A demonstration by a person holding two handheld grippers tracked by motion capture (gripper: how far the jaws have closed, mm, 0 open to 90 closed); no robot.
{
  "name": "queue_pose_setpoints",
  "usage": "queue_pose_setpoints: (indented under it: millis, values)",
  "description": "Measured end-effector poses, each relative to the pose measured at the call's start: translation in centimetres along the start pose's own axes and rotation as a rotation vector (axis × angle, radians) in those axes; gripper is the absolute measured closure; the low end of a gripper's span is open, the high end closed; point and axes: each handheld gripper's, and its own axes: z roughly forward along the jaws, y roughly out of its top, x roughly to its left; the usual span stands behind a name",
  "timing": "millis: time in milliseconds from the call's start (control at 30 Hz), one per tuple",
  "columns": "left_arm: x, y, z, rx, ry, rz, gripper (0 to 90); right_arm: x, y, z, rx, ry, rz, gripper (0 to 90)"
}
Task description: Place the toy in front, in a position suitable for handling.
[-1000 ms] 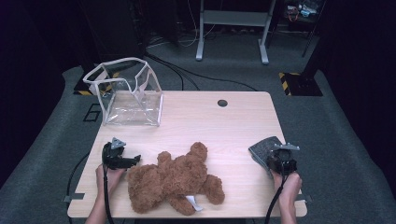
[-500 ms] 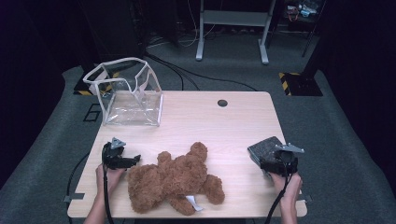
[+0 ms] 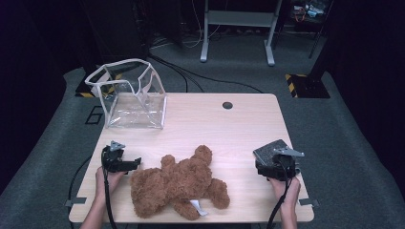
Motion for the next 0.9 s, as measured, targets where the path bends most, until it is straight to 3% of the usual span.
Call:
queue_pose_setpoints:
  millis: [100,267,400,633,733,900]
  values:
    - [0.1,-0.3,-1.5,-0.031,-0.032,-0.021,5.6,0.6,0.2,-0.3,-0.005,0.011,-0.021,11.5]
    - [-0.4,-1.2,-4.3,-0.065,-0.052,-0.01,5.1,1.5,0.3,-0.7,0.003,0.048,-0.057,11.4]
    - [-0.9,-1.9,-5.2,-0.081,-0.078,-0.021,4.9,2.7,0.6,-1.2,-0.024,0.084,-0.068,11.4]
    - [-1.6,-1.9,-7.0,-0.118,-0.079,-0.009,5.1,4.9,0.9,-1.1,-0.029,0.138,-0.097,11.8]
    - [-1.6,-1.9,-7.9,-0.107,-0.084,-0.001,5.4,6.3,1.1,-0.6,-0.031,0.194,-0.107,12.1]
    - [-1.9,-2.1,-8.3,-0.119,-0.097,-0.031,5.7,7.9,1.6,-0.7,-0.029,0.236,-0.14,12.5]
